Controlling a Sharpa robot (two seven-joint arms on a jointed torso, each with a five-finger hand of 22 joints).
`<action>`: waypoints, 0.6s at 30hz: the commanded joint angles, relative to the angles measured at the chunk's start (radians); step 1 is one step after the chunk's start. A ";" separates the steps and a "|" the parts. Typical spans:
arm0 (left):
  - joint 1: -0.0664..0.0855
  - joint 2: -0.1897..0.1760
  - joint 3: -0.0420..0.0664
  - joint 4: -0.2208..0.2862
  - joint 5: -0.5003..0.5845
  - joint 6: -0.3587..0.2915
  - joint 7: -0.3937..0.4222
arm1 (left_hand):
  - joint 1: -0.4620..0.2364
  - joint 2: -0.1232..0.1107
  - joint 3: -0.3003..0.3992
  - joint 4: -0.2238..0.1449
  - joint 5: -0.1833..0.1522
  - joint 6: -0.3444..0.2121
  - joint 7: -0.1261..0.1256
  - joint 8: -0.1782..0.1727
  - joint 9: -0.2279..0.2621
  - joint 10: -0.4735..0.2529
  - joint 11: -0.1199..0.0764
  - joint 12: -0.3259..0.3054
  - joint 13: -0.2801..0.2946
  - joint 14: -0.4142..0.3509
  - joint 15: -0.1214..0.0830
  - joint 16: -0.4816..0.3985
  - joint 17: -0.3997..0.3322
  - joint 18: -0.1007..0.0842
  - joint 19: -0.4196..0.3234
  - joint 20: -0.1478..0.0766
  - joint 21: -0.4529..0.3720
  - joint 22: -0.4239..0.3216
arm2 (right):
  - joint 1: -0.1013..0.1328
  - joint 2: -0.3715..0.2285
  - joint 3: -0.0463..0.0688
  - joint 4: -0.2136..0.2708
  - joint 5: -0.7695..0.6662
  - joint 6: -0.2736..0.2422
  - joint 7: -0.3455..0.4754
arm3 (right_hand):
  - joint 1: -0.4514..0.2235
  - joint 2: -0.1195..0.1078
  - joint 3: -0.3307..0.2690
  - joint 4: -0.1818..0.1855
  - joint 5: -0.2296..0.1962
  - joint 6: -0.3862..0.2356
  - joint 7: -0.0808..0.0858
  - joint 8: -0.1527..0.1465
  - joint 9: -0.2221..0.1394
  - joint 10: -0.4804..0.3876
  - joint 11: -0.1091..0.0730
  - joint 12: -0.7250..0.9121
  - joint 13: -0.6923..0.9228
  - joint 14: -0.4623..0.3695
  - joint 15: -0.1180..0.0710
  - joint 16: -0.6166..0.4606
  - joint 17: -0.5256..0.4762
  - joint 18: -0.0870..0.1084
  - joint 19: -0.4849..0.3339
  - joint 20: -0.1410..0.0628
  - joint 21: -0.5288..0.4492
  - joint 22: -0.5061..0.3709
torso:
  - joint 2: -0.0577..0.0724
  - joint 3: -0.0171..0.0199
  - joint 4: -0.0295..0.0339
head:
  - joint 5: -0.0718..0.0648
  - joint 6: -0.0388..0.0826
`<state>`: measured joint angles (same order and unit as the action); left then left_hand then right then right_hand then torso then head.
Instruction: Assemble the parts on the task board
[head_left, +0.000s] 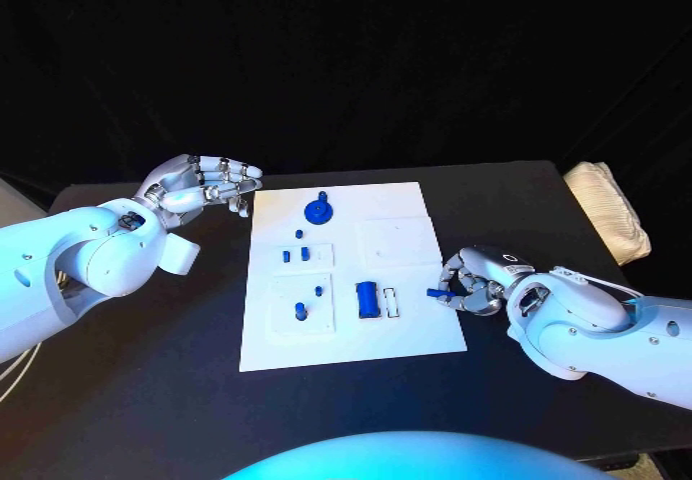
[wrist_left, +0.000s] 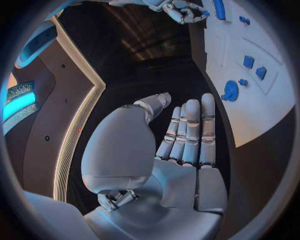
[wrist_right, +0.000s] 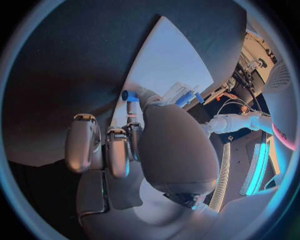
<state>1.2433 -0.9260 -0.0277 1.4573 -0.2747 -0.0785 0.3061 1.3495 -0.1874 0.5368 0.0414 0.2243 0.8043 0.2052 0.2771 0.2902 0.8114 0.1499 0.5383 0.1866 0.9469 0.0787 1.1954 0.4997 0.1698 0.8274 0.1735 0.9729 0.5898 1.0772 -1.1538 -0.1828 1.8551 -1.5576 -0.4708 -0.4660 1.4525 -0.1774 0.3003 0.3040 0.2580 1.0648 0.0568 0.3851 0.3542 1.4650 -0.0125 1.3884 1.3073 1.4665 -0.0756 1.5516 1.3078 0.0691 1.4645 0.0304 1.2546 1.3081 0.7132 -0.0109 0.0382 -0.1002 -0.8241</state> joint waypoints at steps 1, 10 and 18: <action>0.000 0.000 0.000 0.003 0.007 0.018 0.004 | -0.008 0.002 -0.001 0.007 0.003 -0.004 0.003 0.004 -0.002 -0.008 0.002 0.006 0.002 -0.002 0.003 0.006 -0.001 0.015 0.001 0.004 -0.004 -0.002 | -0.011 0.000 -0.009 -0.004 -0.023 0.024 -0.050 | -0.035 -0.026 0.082 -0.028 0.035 0.007 0.000 0.011 0.008 0.038 -0.009 0.002 0.173 0.097 -0.008 0.002 0.231 -0.005 0.025 -0.006 0.004 0.065 | 0.000 0.0000 -0.0004 | 0.002 0.002; 0.000 0.001 0.000 0.003 0.007 0.017 0.003 | -0.008 0.002 -0.001 0.007 0.003 -0.004 0.003 0.005 -0.002 -0.008 0.001 0.007 0.002 -0.002 0.003 0.007 -0.001 0.015 0.001 0.004 -0.005 -0.002 | 0.003 -0.008 -0.008 0.049 0.034 -0.055 -0.028 | -0.105 -0.047 0.167 -0.039 0.109 0.005 -0.006 0.030 0.025 0.050 -0.011 0.024 0.185 0.101 -0.011 0.011 0.248 -0.010 0.034 -0.009 0.030 0.085 | -0.001 -0.0008 -0.0001 | 0.003 0.002; 0.000 0.002 0.000 0.002 0.007 0.017 0.003 | -0.008 0.002 -0.001 0.007 0.003 -0.004 0.003 0.005 -0.002 -0.008 0.001 0.007 0.002 -0.002 0.003 0.007 -0.001 0.015 0.001 0.004 -0.005 -0.002 | 0.025 0.013 -0.007 0.087 0.104 -0.078 -0.012 | -0.162 -0.047 0.192 -0.037 0.089 0.008 -0.009 0.044 0.037 0.060 -0.014 0.046 0.197 0.103 -0.012 0.016 0.258 -0.014 0.040 -0.011 0.048 0.099 | 0.000 -0.0009 0.0001 | 0.005 -0.001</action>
<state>1.2432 -0.9254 -0.0277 1.4571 -0.2744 -0.0774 0.3047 1.3495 -0.1874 0.5368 0.0414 0.2243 0.8043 0.2052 0.2771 0.2902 0.8114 0.1499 0.5383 0.1875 0.9470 0.0786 1.1954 0.4998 0.1698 0.8274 0.1734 0.9730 0.5886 1.1012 -1.1459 -0.1895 1.9376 -1.5071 -0.5270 -0.4873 1.2951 -0.2247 0.4893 0.2665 0.3554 1.0633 0.0546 0.3994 0.3649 1.4658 -0.0189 1.4316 1.3073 1.4685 -0.0809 1.5633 1.3076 0.0691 1.4680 0.0269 1.2993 1.3078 0.7126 -0.0116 0.0382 -0.0961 -0.8222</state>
